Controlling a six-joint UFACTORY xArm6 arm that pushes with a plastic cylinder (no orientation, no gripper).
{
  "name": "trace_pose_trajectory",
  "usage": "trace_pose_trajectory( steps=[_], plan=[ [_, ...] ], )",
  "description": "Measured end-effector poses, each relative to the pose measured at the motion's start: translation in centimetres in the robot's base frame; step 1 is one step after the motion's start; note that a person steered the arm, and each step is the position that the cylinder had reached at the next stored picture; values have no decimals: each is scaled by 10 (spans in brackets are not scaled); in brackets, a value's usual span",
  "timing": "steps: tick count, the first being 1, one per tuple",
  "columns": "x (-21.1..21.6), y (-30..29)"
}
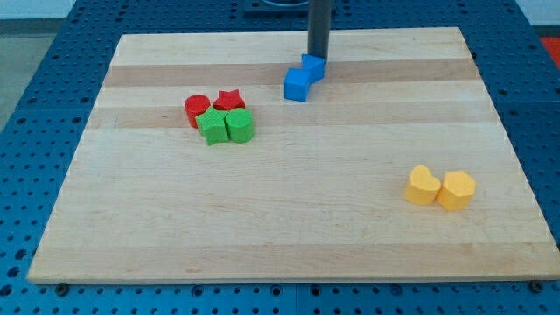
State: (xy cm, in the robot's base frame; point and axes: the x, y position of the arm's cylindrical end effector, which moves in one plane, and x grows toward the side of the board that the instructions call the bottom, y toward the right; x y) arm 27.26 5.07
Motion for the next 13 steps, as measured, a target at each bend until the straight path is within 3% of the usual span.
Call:
trace_pose_trajectory(
  steps=[2,5,11,13],
  plan=[
    [19,13],
    [0,13],
    [115,-5],
    [112,-37]
  ],
)
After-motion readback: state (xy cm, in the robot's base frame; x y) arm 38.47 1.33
